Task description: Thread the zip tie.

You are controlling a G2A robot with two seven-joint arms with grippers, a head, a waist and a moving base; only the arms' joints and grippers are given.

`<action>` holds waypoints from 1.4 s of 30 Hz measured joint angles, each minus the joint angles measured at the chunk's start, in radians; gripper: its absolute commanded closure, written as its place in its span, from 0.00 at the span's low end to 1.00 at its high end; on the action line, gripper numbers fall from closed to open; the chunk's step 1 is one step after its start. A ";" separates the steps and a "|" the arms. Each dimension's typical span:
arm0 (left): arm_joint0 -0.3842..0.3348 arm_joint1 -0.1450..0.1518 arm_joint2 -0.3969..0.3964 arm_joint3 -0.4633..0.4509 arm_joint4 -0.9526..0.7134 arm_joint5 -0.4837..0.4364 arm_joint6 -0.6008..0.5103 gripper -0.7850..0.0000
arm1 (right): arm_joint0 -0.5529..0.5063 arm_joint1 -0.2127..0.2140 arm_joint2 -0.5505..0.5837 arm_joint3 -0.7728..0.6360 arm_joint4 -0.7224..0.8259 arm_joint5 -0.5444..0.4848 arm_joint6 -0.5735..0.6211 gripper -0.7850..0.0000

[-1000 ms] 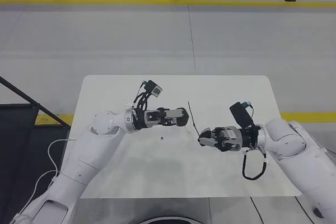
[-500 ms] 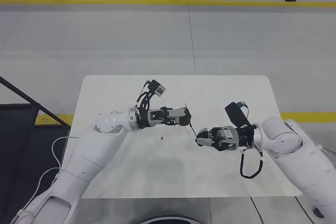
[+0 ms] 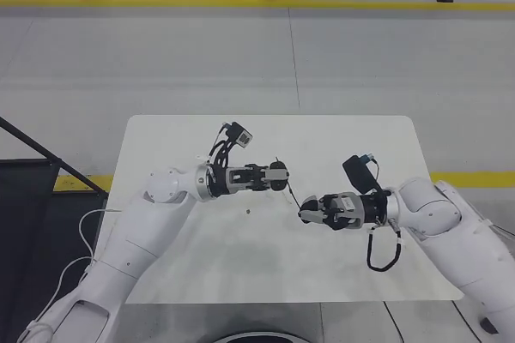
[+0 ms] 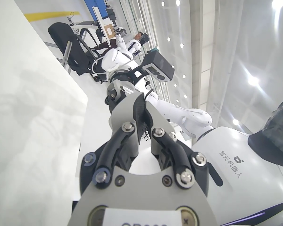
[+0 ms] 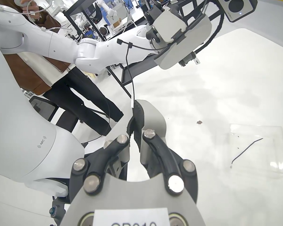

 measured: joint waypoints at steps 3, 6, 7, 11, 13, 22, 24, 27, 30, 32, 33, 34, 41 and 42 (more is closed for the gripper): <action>0.000 0.000 -0.010 0.009 0.007 -0.008 0.011 1.00 | 0.002 0.001 0.003 0.001 0.001 0.000 0.000 1.00; 0.002 0.002 -0.024 0.017 0.007 -0.013 0.015 1.00 | 0.000 0.003 0.011 -0.001 0.002 0.000 0.000 1.00; 0.004 0.003 -0.029 0.018 0.006 -0.014 0.014 1.00 | -0.002 0.004 0.014 -0.003 0.002 0.000 0.000 1.00; 0.009 0.005 -0.041 0.019 0.007 -0.016 0.012 1.00 | -0.007 0.006 0.022 -0.007 0.003 0.000 0.000 1.00; 0.011 0.005 -0.045 0.018 0.009 -0.015 0.013 1.00 | -0.009 0.007 0.024 -0.009 0.002 0.000 0.000 1.00; 0.017 0.007 -0.064 0.025 0.018 -0.025 0.025 1.00 | -0.009 0.009 0.027 -0.012 0.002 0.000 0.000 1.00; 0.018 0.007 -0.068 0.026 0.018 -0.026 0.026 1.00 | -0.009 0.010 0.029 -0.013 0.003 0.000 0.000 1.00; 0.019 0.008 -0.074 0.027 0.018 -0.028 0.026 1.00 | -0.011 0.011 0.034 -0.012 0.003 0.000 0.000 1.00; 0.022 0.008 -0.077 0.026 0.019 -0.028 0.026 1.00 | -0.014 0.013 0.039 -0.014 0.003 0.000 0.000 1.00; 0.024 0.008 -0.080 0.025 0.021 -0.028 0.028 1.00 | -0.016 0.013 0.042 -0.015 0.003 0.000 0.000 1.00; 0.025 0.008 -0.081 0.024 0.021 -0.028 0.029 1.00 | -0.017 0.014 0.043 -0.016 0.003 0.000 0.000 1.00; 0.027 0.008 -0.082 0.024 0.021 -0.028 0.030 1.00 | -0.018 0.014 0.044 -0.016 0.003 0.000 0.000 1.00; 0.036 0.010 -0.094 0.017 0.026 -0.033 0.039 1.00 | -0.022 0.015 0.048 -0.022 0.000 0.000 0.000 1.00; 0.037 0.010 -0.096 0.016 0.027 -0.034 0.040 1.00 | -0.023 0.016 0.049 -0.022 0.000 0.000 0.000 1.00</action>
